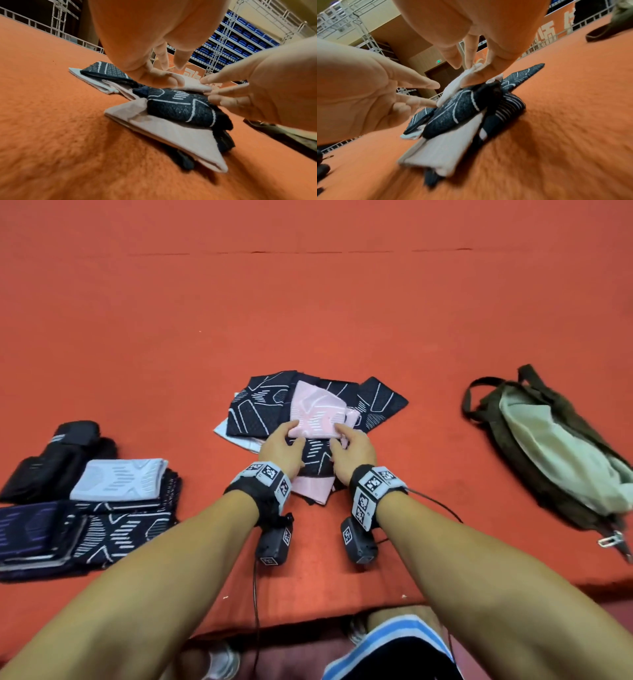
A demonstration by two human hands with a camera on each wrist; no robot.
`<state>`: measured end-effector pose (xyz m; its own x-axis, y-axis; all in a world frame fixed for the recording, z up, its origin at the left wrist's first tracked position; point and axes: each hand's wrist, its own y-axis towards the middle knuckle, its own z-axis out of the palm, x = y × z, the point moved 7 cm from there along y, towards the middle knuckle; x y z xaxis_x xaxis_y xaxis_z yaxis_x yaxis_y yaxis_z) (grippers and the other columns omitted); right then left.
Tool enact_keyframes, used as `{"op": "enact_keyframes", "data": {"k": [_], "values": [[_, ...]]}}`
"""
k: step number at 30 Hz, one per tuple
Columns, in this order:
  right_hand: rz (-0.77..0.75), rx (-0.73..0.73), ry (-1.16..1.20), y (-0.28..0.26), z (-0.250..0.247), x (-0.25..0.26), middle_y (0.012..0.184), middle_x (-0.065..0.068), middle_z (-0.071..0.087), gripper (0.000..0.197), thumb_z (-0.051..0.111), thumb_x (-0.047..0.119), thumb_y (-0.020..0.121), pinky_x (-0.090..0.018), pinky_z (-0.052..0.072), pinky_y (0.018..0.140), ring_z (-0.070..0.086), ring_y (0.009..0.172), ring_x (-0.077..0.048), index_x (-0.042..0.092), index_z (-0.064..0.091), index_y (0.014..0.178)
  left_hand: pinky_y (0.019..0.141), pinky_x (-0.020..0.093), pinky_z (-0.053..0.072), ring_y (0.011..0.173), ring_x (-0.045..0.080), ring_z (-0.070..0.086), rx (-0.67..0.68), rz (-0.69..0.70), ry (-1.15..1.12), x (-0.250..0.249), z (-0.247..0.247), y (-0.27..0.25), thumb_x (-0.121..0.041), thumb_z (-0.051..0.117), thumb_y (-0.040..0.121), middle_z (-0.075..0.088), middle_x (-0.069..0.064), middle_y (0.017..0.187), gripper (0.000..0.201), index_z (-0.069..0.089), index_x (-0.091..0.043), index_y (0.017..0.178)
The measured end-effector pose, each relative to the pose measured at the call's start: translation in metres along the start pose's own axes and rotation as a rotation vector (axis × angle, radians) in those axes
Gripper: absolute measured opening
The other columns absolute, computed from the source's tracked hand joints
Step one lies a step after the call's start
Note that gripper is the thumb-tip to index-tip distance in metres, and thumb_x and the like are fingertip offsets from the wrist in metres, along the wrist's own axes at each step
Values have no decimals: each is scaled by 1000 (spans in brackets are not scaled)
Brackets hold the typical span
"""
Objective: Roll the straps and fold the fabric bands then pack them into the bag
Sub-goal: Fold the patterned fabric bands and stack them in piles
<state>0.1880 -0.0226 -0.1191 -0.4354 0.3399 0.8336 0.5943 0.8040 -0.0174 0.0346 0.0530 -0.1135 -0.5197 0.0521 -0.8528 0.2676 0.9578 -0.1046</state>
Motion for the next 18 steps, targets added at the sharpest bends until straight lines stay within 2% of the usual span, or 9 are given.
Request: {"op": "enact_keyframes", "data": {"k": [2,4,5,7,8,10,13,15,18], "values": [[2,22,-23,15,1,4,134,-7,61,44,58,20,93,-36,45,107,61,118,-25,17,61,136,70,37,61,64,22,72,21,-12,14,2,5,7,-32,58,92,71,-5,99,34,63,-33,125],[5,1,-16,24,-3,5,131,-5,62,37,62,19,92,-27,42,107,61,116,-21,17,66,129,74,42,61,68,23,73,26,-18,13,7,7,11,-33,61,86,72,-2,104,34,67,-31,119],[2,-11,-11,25,-6,7,125,-2,64,32,63,17,91,-22,41,102,61,112,-18,19,69,123,77,42,61,71,22,73,10,-10,-1,10,6,13,-33,62,84,72,-2,106,34,68,-30,118],[-7,-33,54,25,-8,12,109,5,65,27,62,15,89,-26,47,95,62,99,-14,24,69,114,80,39,61,75,19,73,-37,-7,-57,11,-1,15,-31,65,83,70,-5,108,32,70,-28,115],[-13,-47,101,24,-9,15,105,8,64,28,61,14,88,-29,49,93,62,95,-13,26,67,113,78,35,61,71,16,71,-56,-4,-90,8,-6,12,-26,67,86,70,-5,106,27,72,-25,113],[-12,-54,162,16,-7,21,101,9,61,31,60,17,88,-29,48,90,58,93,-12,27,63,117,70,28,56,63,11,67,-94,39,-110,2,-15,6,-13,65,89,71,-3,96,18,73,-22,101],[9,5,214,-6,4,28,82,11,52,33,59,29,83,-32,47,83,54,82,-16,27,64,115,73,25,47,76,12,62,-143,127,-42,-5,-34,-16,-8,61,82,69,-4,89,18,69,-23,87],[36,54,223,-25,19,26,77,9,54,36,56,35,75,-35,51,81,57,78,-19,32,66,109,73,28,46,76,16,59,-146,114,-33,6,-46,-35,-11,63,80,67,-3,85,17,67,-25,89],[82,134,212,-57,50,19,81,-4,64,37,58,39,68,-42,58,81,67,73,-25,34,67,104,77,30,48,81,21,61,-189,25,-16,44,-69,-63,-15,65,82,67,-3,83,17,71,-26,94]]}}
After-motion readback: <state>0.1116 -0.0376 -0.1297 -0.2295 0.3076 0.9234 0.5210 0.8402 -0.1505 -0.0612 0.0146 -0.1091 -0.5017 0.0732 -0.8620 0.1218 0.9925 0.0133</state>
